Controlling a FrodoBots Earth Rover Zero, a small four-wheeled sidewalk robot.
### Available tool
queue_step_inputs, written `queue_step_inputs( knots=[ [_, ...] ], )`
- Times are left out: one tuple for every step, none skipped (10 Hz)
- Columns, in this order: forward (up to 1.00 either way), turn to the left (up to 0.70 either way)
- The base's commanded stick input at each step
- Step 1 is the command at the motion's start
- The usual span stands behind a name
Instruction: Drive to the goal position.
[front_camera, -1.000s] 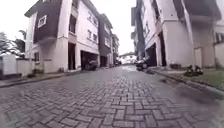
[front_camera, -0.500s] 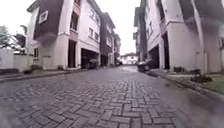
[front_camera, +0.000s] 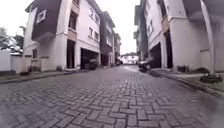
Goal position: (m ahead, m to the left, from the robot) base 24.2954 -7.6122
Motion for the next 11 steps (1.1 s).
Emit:
queue_step_inputs(
  knots=[
    [0.7, 0.0],
    [0.7, 0.0],
    [0.7, 0.0],
    [0.7, 0.0],
    [0.7, 0.0],
    [0.7, 0.0],
    [0.7, 0.0],
    [0.7, 0.0],
    [0.7, 0.0],
    [0.7, 0.0],
    [0.7, 0.0]
  ],
)
